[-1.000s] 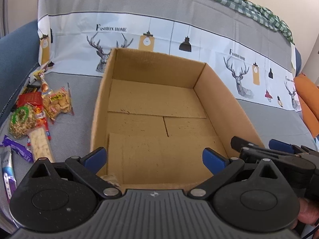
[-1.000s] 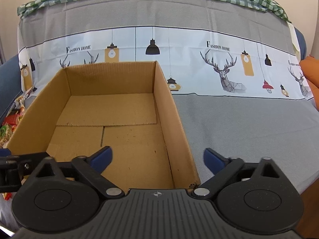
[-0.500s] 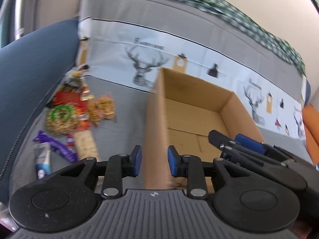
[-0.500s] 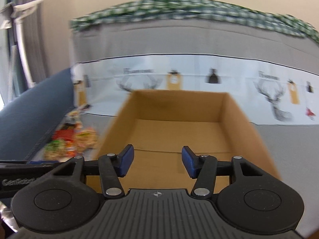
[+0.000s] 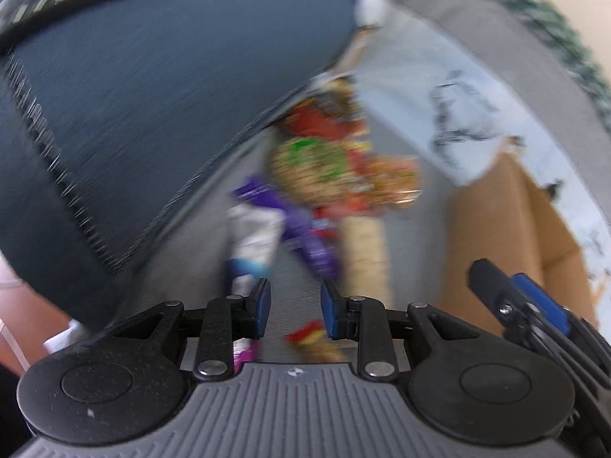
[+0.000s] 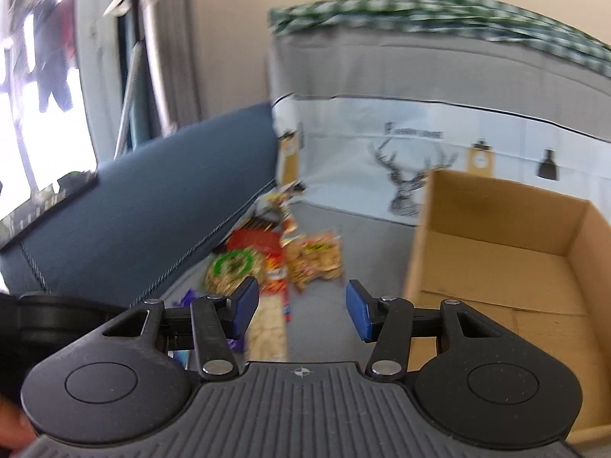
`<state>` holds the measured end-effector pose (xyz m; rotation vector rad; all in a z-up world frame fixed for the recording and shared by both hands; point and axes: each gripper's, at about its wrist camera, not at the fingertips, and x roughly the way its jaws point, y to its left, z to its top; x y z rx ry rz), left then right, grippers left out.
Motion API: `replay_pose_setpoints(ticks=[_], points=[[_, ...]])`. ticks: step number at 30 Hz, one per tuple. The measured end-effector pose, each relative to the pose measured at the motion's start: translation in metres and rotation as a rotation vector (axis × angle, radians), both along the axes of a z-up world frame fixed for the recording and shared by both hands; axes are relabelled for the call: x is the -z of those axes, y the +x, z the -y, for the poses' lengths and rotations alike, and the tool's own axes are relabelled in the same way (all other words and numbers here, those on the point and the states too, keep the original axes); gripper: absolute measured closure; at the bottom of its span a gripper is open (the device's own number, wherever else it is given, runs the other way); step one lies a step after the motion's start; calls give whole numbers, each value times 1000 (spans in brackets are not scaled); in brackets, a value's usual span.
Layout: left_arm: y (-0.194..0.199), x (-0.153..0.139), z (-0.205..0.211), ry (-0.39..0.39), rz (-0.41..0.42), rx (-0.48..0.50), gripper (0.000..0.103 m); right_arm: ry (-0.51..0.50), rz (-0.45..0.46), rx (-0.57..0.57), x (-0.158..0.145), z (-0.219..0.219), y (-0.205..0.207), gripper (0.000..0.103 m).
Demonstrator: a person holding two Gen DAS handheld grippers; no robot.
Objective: Organize snacks
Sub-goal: 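Move left tool to the white tube snack while right tool reaches the wafer bar, then close left gripper on white tube snack while right gripper grasps wafer bar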
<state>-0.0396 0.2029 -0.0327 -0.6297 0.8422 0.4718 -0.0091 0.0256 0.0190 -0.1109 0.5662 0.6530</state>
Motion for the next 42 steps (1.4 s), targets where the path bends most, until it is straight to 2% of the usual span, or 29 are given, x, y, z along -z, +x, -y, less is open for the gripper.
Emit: replay_pose_setpoints(ticks=[6, 8, 11, 14, 18, 19, 21, 22, 29, 33, 37, 42], points=[[-2, 24, -16, -35, -108, -30, 72, -101, -37, -83, 23, -40, 7, 48], [-3, 31, -17, -45, -129, -21, 72, -128, -61, -108, 32, -49, 11, 44], [-2, 29, -13, -1, -133, 6, 73, -212, -91, -93, 45, -58, 18, 43], [-3, 28, -10, 34, -143, 15, 79, -235, -151, -76, 57, -60, 30, 39], [0, 26, -8, 52, -133, 11, 88, -273, -205, -90, 74, -65, 37, 39], [3, 24, -7, 62, -127, 7, 91, -282, -214, -92, 79, -67, 39, 39], [5, 20, -5, 68, -101, 11, 93, -289, -233, -100, 83, -67, 39, 51], [6, 18, -4, 61, -82, 16, 94, -288, -240, -108, 83, -66, 36, 63], [20, 9, 1, -59, 89, 111, 95, -260, -224, -53, 67, -51, 39, 65], [30, 14, 0, -121, 110, 103, 96, -290, -205, -25, 65, -47, 39, 65], [34, 12, 0, -127, 132, 89, 97, -251, -195, -8, 58, -46, 43, 65], [33, -7, 0, -109, 234, 85, 98, -187, -107, 13, 35, -36, 43, 65]])
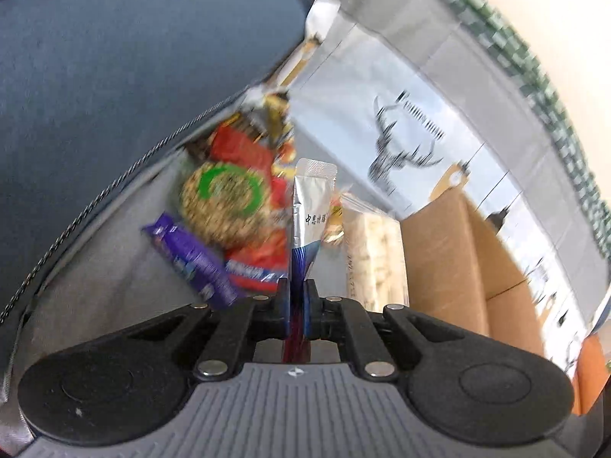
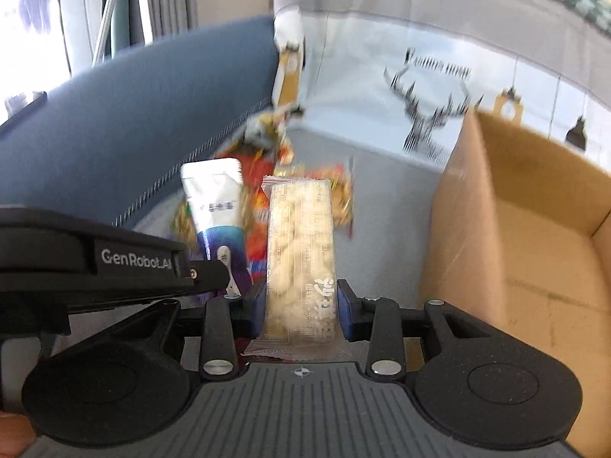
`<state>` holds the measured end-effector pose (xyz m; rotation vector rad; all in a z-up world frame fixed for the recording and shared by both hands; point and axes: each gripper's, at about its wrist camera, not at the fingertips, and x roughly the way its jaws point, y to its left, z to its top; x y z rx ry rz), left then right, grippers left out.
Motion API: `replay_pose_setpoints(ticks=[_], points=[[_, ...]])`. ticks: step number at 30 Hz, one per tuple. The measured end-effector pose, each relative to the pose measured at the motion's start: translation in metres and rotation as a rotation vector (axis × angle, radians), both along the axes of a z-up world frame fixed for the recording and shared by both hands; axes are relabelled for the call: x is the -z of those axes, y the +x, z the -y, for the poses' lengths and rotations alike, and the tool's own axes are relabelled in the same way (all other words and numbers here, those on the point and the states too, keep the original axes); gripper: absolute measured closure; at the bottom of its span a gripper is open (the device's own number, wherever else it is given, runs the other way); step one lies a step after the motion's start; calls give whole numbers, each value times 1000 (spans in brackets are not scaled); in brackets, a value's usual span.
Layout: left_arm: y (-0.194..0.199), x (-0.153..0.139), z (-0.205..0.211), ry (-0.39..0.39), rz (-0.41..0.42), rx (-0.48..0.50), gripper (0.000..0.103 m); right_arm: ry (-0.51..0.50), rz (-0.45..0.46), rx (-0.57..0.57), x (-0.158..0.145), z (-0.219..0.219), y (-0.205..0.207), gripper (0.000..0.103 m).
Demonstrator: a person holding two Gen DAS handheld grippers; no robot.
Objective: Organize snacks
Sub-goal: 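Close left gripper on white tube snack while right gripper grasps wafer bar, then carry both snacks over the box and open both grippers to drop them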
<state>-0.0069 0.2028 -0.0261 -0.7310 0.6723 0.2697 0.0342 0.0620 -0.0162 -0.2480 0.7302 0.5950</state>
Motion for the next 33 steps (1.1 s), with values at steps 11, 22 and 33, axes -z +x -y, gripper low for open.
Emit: replay_pose_setpoints(ticks=[11, 22, 33], points=[[4, -49, 24, -78, 175, 35, 98, 126, 156, 92, -47, 37, 4, 65], [62, -101, 86, -170, 184, 243, 98, 157, 291, 252, -118, 148, 44, 65], [119, -64, 161, -115, 203, 448, 98, 81, 239, 409, -70, 235, 76, 65]])
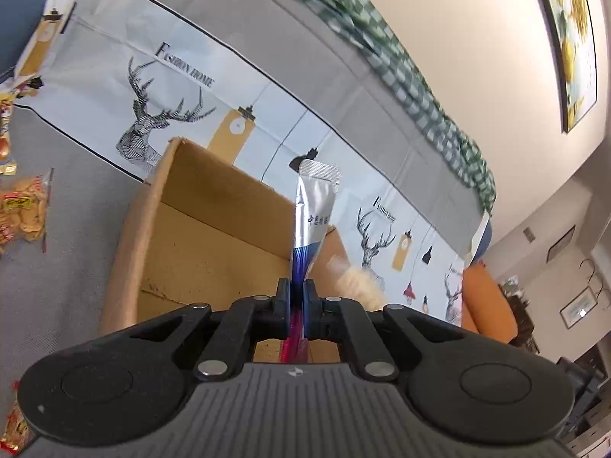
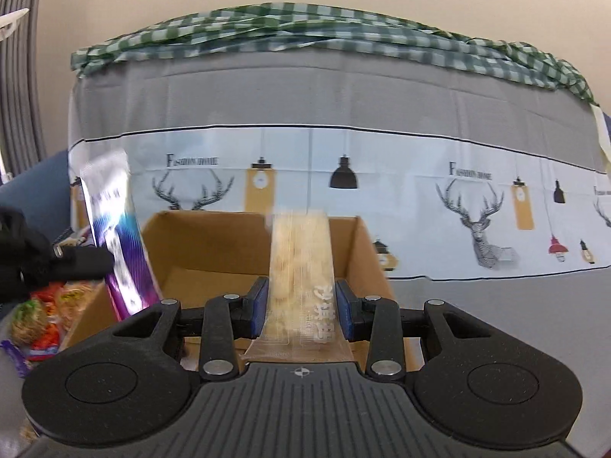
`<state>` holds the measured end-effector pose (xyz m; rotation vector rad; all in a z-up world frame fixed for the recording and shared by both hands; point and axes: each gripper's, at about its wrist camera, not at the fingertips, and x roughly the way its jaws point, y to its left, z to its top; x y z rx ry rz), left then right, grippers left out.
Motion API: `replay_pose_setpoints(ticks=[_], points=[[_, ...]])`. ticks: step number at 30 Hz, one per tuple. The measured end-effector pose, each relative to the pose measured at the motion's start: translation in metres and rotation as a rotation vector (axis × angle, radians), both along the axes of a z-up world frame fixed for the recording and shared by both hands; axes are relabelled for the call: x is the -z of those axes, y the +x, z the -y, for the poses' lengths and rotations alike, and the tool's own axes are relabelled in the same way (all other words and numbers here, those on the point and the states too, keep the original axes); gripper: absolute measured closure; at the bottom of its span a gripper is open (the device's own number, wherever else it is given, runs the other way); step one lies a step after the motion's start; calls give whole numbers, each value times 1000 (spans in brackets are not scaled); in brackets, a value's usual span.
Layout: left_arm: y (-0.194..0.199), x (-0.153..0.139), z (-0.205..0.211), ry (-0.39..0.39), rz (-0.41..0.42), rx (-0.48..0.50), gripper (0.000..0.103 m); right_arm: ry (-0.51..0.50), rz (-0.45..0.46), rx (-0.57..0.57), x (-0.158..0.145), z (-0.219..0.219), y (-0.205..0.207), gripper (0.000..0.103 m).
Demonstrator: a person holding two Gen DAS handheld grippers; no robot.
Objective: Organize snacks
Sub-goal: 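Carry both snacks over the box and open both grippers to drop them, then move both open tools back toward the snack pile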
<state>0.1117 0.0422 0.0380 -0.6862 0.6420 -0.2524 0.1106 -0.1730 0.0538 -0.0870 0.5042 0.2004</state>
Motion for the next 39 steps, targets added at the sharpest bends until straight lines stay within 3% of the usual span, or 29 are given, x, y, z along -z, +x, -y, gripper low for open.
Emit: replay_pose_setpoints(ticks=[1, 3, 7, 13, 15, 16, 17, 19, 20, 32, 39], points=[[4, 3, 4, 0, 0, 6, 98, -7, 1, 2, 1, 1, 1, 66], [12, 8, 9, -8, -8, 19, 98, -24, -9, 7, 5, 11, 7, 80], [22, 19, 17, -29, -36, 35, 98, -15, -63, 18, 16, 24, 13, 88], [29, 24, 16, -51, -52, 30, 97, -1, -123, 29, 26, 23, 24, 88], [30, 26, 14, -60, -69, 33, 96, -1, -120, 23, 26, 19, 24, 83], [30, 27, 13, -72, -74, 33, 95, 0, -117, 19, 25, 17, 23, 75], [31, 28, 10, -82, -80, 35, 91, -2, -112, 17, 25, 15, 22, 65], [30, 29, 7, -81, -91, 27, 74, -11, -103, 17, 24, 11, 21, 56], [30, 29, 5, -78, -93, 20, 73, -17, -102, 17, 24, 9, 21, 54], [23, 24, -8, -77, -96, -4, 73, -25, -99, -1, 26, 2, 18, 52], [14, 13, -18, -38, -49, -24, 74, -30, -56, -88, 22, -15, 9, 52]])
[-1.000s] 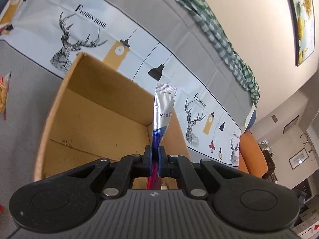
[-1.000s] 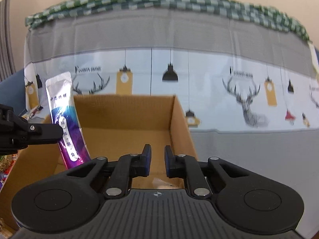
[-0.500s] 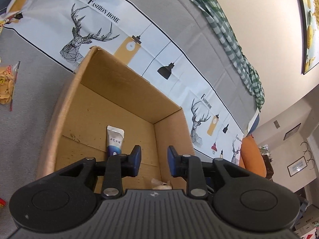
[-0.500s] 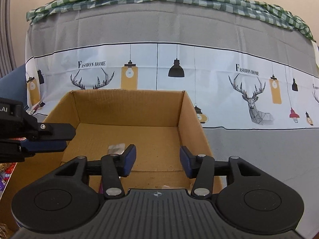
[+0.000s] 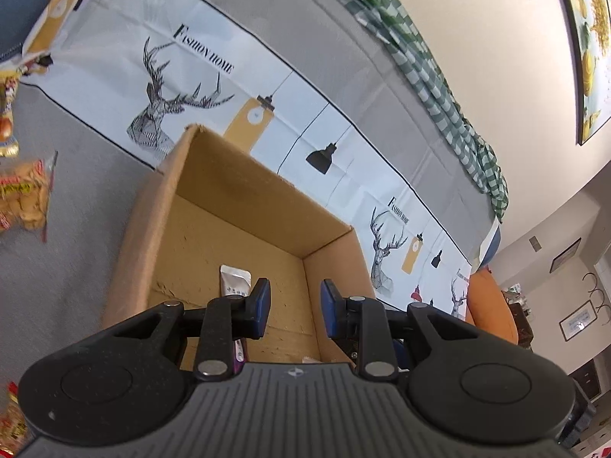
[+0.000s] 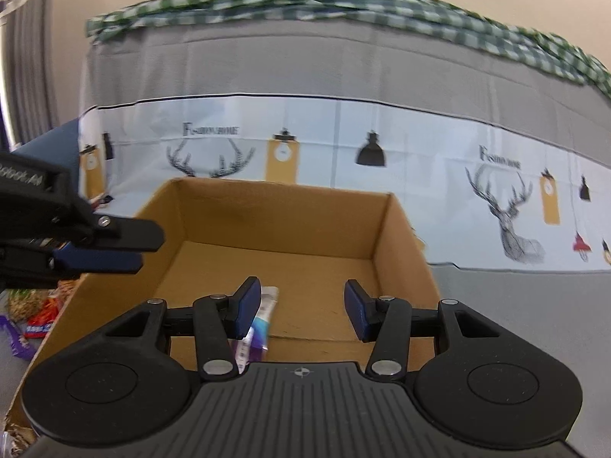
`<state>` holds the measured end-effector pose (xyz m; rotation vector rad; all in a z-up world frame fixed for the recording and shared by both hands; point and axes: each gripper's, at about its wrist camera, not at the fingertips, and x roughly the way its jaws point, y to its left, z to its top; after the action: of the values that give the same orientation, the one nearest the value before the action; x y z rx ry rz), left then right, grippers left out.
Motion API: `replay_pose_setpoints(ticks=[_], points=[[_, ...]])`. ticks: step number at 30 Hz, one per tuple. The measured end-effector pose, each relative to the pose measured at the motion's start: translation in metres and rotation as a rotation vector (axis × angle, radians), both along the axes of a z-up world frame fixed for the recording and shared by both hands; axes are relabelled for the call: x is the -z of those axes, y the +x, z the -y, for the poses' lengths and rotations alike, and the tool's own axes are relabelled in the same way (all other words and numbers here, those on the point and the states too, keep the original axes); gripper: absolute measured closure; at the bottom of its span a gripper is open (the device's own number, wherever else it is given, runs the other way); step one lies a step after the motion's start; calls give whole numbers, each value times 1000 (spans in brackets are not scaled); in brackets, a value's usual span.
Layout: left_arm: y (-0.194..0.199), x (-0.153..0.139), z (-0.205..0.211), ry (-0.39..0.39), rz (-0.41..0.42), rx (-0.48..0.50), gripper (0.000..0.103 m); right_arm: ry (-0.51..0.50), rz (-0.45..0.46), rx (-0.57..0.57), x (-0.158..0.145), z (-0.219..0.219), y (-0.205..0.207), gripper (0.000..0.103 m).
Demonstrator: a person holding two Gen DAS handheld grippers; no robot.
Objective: Organize snacks
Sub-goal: 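Move both open tools back toward the snack pile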
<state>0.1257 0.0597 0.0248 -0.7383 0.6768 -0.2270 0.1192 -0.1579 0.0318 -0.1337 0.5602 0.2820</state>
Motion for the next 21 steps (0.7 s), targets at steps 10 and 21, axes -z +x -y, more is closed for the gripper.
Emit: replay_pose_setpoints(ticks=[10, 21], points=[[1, -16, -49, -63, -62, 183, 79, 48, 31, -118, -15, -38, -25, 64], [-27, 32, -160, 101, -200, -20, 80, 52, 63, -416, -14, -109, -73, 68]])
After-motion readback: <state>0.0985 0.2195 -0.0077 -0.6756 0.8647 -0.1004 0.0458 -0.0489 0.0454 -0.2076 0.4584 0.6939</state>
